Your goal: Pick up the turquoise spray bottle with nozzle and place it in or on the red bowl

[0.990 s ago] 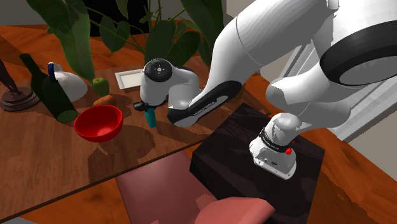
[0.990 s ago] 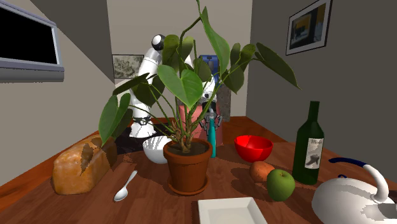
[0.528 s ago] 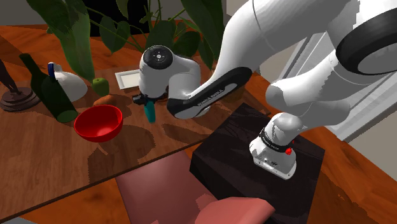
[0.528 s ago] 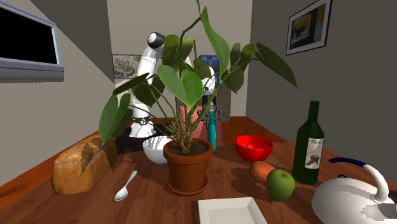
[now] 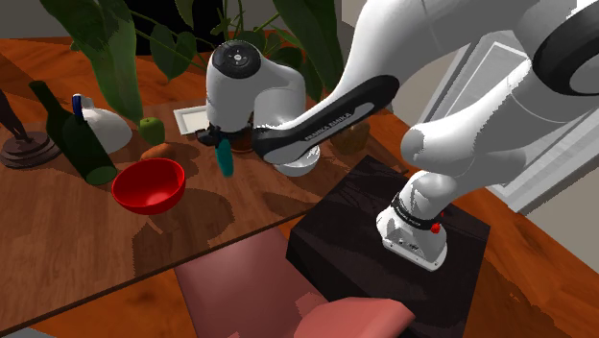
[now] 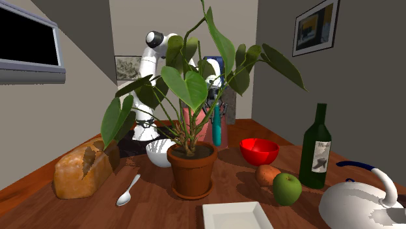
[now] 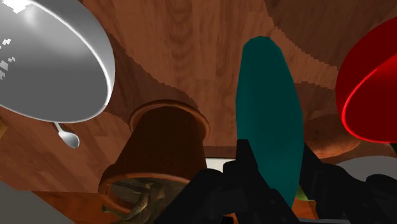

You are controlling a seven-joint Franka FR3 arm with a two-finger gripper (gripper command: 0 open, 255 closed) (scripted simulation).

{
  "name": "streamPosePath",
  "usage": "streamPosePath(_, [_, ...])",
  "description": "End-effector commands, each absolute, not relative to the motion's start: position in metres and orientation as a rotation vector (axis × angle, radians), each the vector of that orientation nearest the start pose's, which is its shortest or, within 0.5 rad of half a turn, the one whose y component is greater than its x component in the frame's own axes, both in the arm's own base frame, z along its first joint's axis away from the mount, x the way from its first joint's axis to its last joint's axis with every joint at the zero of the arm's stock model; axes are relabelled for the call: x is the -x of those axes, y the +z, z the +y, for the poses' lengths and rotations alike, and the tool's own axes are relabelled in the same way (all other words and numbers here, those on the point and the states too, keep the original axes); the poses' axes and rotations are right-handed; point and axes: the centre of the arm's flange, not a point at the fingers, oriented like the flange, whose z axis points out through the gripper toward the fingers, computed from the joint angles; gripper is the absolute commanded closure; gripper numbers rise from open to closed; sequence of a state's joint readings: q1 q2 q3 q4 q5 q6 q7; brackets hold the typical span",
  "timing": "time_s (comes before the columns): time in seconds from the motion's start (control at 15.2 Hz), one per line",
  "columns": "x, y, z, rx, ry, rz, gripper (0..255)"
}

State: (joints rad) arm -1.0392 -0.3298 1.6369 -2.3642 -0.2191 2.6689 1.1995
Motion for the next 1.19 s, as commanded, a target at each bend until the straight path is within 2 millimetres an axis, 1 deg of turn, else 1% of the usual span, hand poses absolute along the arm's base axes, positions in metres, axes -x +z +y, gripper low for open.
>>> streamPosePath(0.0, [-0.429, 0.352, 0.307, 3.07, -0.812, 0.571, 255])
streamPosePath(0.73, [-0.429, 0.41, 0.307, 3.07, -0.812, 0.571, 255])
streamPosePath(0.79, [-0.429, 0.412, 0.307, 3.07, -0.812, 0.571, 255])
streamPosePath(1.12, [-0.459, 0.41, 0.365, 3.07, -0.812, 0.571, 255])
